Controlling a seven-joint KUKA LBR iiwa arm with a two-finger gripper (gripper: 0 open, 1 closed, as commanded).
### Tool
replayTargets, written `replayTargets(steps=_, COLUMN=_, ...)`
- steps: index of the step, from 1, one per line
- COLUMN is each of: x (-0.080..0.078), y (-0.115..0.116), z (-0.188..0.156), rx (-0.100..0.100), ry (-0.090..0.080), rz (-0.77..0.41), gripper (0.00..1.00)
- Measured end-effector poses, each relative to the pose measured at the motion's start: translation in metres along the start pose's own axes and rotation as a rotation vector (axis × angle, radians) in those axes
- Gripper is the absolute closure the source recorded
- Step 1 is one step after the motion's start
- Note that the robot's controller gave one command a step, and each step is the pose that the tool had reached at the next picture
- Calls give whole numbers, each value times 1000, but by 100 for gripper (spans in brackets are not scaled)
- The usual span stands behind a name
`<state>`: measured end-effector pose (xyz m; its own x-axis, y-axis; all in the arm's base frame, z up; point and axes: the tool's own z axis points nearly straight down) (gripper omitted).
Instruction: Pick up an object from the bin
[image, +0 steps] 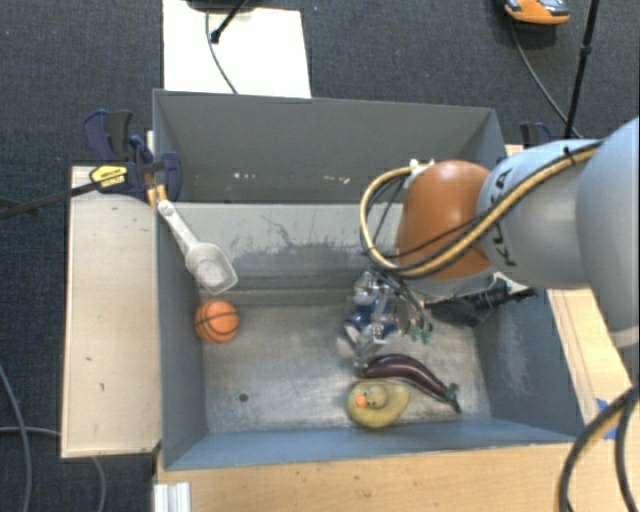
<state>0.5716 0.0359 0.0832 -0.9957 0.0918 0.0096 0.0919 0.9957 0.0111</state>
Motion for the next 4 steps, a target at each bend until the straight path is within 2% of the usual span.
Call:
replayTargets(steps=1, x=0, y=0, z=0, rx=0, ry=0, rz=1, gripper=100)
replayTargets(steps=2, x=9, y=2, z=-40, rx=4, ry=0, rz=-6, gripper=100)
replayTargets(steps=3, x=4, y=20, z=-101, rx=10, ry=-11, rz=2, gripper=100)
replayTargets(steps=4, x=25, y=8, z=-186, rx=10, ry=-12, rz=30, gripper=100)
